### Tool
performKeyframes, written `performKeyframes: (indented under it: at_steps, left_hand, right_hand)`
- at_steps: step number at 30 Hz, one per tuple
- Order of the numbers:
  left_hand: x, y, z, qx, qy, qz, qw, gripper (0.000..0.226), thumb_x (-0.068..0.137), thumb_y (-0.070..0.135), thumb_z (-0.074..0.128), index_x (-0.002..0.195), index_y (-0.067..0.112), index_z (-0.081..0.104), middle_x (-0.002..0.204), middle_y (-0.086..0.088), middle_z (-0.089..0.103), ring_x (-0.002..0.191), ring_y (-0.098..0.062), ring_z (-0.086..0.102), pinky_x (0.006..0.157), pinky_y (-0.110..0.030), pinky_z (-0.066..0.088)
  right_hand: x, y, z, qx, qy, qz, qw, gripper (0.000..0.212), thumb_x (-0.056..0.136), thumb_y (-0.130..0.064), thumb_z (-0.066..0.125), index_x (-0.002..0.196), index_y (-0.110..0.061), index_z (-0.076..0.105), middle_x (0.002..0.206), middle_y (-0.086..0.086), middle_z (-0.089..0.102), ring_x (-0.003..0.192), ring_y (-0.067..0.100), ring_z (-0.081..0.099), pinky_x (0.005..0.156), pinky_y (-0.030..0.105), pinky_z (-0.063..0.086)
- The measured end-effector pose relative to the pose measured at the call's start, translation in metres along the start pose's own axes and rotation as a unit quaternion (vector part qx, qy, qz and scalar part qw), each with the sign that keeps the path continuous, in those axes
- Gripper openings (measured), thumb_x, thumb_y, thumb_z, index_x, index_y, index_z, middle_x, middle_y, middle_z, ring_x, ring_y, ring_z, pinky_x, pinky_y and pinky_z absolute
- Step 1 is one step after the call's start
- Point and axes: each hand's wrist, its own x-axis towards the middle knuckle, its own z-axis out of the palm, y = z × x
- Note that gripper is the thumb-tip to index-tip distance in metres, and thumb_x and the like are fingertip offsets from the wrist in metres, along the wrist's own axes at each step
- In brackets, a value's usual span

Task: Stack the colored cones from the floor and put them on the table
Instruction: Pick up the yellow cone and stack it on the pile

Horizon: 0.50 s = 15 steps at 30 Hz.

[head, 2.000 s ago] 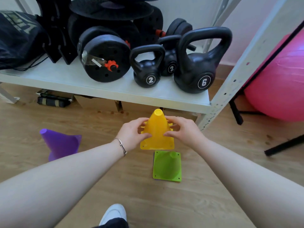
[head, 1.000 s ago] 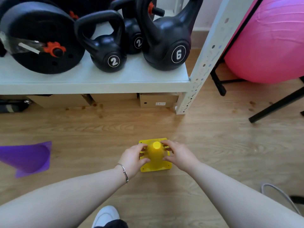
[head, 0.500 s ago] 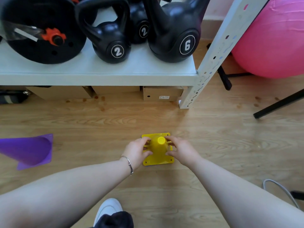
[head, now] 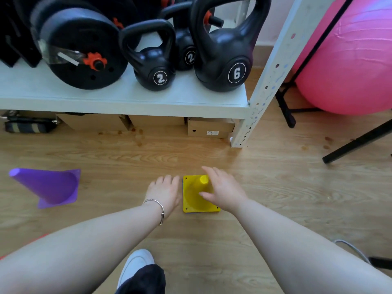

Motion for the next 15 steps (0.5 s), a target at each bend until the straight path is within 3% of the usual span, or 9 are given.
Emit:
performKeyframes:
  at_steps: [3, 6, 10, 15]
  left_hand:
    - [-0.013, -0.014, -0.014, 0.051, 0.062, -0.042, 0.996, 0.065, 0.072, 0.045, 0.069, 0.126, 0.016, 0.047, 0.118, -0.009, 0.059, 0.116, -0.033, 0.053, 0.096, -0.046, 0.043]
    - [-0.03, -0.028, -0.04, 0.096, 0.087, -0.065, 0.989, 0.069, 0.077, 0.047, 0.063, 0.133, 0.014, 0.039, 0.13, -0.011, 0.052, 0.127, -0.035, 0.043, 0.104, -0.052, 0.034]
    - [-0.067, -0.051, -0.088, 0.144, 0.107, -0.104, 0.978, 0.073, 0.08, 0.051, 0.058, 0.137, 0.014, 0.032, 0.138, -0.013, 0.044, 0.13, -0.036, 0.037, 0.105, -0.053, 0.031]
    - [-0.147, -0.095, -0.139, 0.182, 0.106, -0.174, 0.962, 0.071, 0.078, 0.058, 0.056, 0.133, 0.016, 0.037, 0.134, -0.009, 0.048, 0.125, -0.032, 0.042, 0.099, -0.048, 0.037]
  right_hand:
    - [0.001, -0.021, -0.012, -0.08, 0.067, -0.049, 0.993, 0.071, 0.078, -0.05, 0.059, 0.139, -0.02, 0.037, 0.125, 0.002, 0.057, 0.113, 0.028, 0.052, 0.095, 0.044, 0.042]
    - [0.001, -0.04, -0.025, -0.143, 0.079, -0.081, 0.983, 0.066, 0.077, -0.046, 0.06, 0.134, -0.018, 0.042, 0.122, 0.003, 0.058, 0.116, 0.029, 0.051, 0.104, 0.046, 0.037]
    - [0.001, -0.067, -0.046, -0.199, 0.08, -0.112, 0.97, 0.061, 0.079, -0.045, 0.062, 0.129, -0.016, 0.045, 0.119, 0.006, 0.058, 0.117, 0.03, 0.049, 0.11, 0.052, 0.029]
    - [0.0, -0.114, -0.075, -0.217, 0.102, -0.15, 0.959, 0.06, 0.081, -0.047, 0.061, 0.129, -0.013, 0.045, 0.119, 0.007, 0.058, 0.116, 0.031, 0.049, 0.107, 0.051, 0.032]
